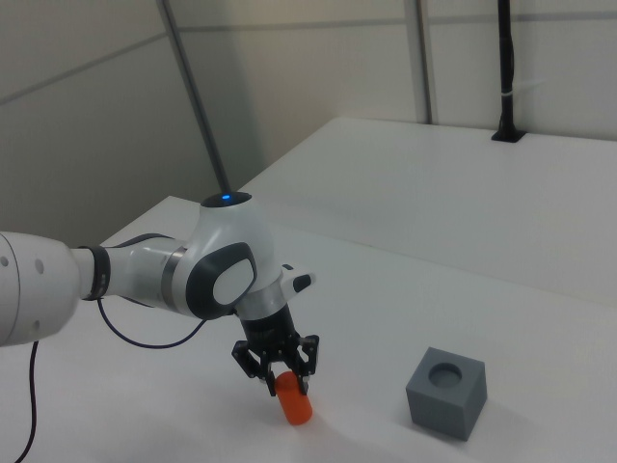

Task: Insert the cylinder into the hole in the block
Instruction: 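Carry the cylinder over the grey cube's hole and lower it in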

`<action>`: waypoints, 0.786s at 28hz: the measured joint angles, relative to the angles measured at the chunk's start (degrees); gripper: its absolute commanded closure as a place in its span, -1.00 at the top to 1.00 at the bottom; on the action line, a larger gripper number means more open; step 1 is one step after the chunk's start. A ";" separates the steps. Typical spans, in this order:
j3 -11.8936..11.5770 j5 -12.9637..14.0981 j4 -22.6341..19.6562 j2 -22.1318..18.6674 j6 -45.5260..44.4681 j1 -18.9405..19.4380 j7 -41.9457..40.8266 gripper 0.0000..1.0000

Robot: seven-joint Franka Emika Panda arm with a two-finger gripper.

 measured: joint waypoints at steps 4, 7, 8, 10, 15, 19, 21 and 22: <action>-0.19 0.06 2.34 -0.11 -0.52 -0.70 1.35 -0.84; -0.41 0.51 6.75 -0.16 -3.70 -2.57 3.48 -0.84; -0.48 0.98 8.53 -0.19 -4.94 -3.43 3.70 -0.84; -0.71 2.47 12.53 -0.32 -7.22 -6.01 3.80 -0.84; -1.11 4.83 18.29 -0.42 -8.04 -12.47 3.79 -0.84; -1.21 5.00 20.42 0.57 -6.95 -15.81 3.78 -0.84; -1.22 5.00 21.19 1.95 -5.08 -16.78 3.78 -0.84; -1.21 5.01 21.36 2.60 -4.21 -16.95 3.78 -0.84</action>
